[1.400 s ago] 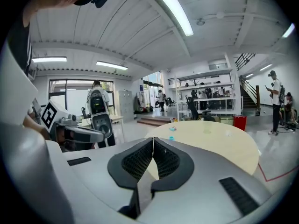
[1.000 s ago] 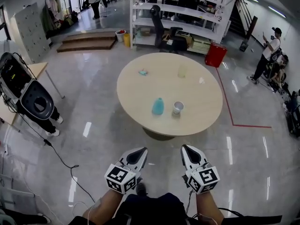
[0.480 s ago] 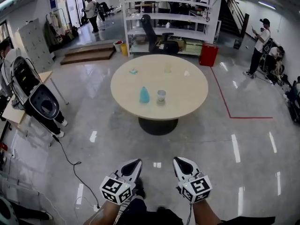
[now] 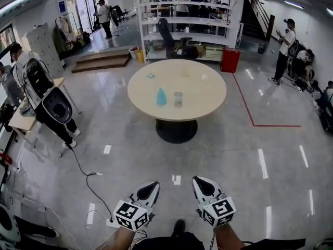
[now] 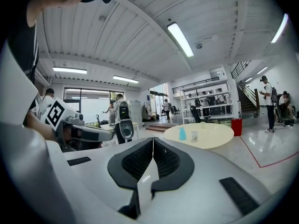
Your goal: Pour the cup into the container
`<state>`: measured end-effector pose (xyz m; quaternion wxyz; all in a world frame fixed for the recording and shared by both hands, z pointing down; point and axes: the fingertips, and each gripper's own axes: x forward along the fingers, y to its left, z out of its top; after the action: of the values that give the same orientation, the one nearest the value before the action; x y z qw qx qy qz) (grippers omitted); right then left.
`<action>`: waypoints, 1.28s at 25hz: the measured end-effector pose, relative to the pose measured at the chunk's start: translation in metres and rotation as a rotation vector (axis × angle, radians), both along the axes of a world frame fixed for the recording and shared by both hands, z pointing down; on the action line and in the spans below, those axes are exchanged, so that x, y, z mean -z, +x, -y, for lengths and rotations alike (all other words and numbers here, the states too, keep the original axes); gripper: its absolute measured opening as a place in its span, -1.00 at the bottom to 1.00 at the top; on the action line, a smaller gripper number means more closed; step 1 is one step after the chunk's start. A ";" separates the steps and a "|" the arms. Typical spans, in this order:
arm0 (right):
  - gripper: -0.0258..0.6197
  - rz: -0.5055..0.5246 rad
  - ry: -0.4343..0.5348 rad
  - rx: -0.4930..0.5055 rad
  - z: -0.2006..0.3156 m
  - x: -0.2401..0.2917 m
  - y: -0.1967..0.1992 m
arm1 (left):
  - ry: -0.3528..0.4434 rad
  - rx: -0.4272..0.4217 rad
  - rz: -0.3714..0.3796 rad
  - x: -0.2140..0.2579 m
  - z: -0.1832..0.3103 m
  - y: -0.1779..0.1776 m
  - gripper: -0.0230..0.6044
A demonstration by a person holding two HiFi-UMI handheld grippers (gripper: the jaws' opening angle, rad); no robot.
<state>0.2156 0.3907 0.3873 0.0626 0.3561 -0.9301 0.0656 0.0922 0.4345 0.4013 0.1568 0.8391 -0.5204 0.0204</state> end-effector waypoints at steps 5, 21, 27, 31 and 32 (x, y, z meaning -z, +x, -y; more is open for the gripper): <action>-0.89 -0.013 0.022 0.009 -0.056 0.006 -0.013 | 0.029 -0.010 -0.008 0.008 -0.062 -0.004 -0.93; -0.90 -0.028 0.021 -0.088 -0.291 0.017 -0.040 | 0.028 -0.041 -0.086 -0.002 -0.285 -0.060 -0.93; -0.90 -0.016 0.024 -0.095 -0.339 0.027 -0.010 | 0.046 -0.053 -0.080 0.013 -0.327 -0.037 -0.93; -0.90 0.015 0.043 -0.085 -0.357 0.041 0.031 | 0.057 -0.048 -0.063 0.024 -0.346 0.002 -0.93; -0.90 0.017 0.043 -0.086 -0.361 0.042 0.042 | 0.056 -0.041 -0.052 0.025 -0.350 0.010 -0.93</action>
<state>0.2577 0.7521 0.3452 0.0440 0.3966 -0.9155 0.0515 0.1021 0.7841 0.3760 0.1463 0.8540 -0.4991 -0.0126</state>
